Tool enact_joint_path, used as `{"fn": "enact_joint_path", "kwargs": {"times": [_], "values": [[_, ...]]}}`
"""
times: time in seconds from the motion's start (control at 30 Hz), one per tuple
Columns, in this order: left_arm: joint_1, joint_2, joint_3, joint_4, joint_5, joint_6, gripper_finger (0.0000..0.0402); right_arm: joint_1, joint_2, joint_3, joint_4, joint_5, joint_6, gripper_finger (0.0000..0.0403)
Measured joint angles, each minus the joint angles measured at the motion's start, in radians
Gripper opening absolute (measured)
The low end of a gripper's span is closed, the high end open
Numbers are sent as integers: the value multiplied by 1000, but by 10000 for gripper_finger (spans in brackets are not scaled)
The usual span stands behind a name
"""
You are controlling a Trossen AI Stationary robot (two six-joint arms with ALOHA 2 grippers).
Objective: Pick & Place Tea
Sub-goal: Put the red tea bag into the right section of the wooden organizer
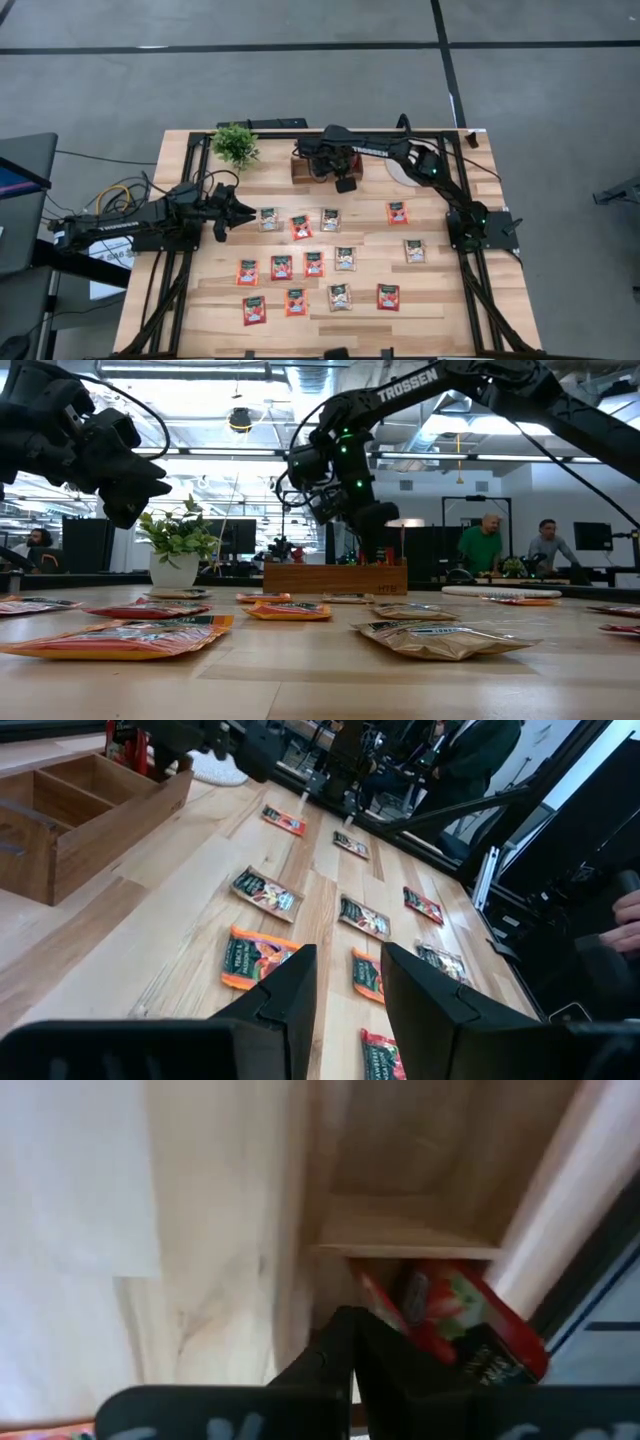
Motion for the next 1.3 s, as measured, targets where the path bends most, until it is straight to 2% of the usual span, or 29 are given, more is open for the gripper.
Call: {"fn": "enact_joint_path", "kwargs": {"times": [1.0,1.3], "values": [[0,4,0,0,1,0,105,-33,-1,1,60,125,19,0],[0,4,0,0,1,-4,105,48,-68,11,-50,113,125,0]]}}
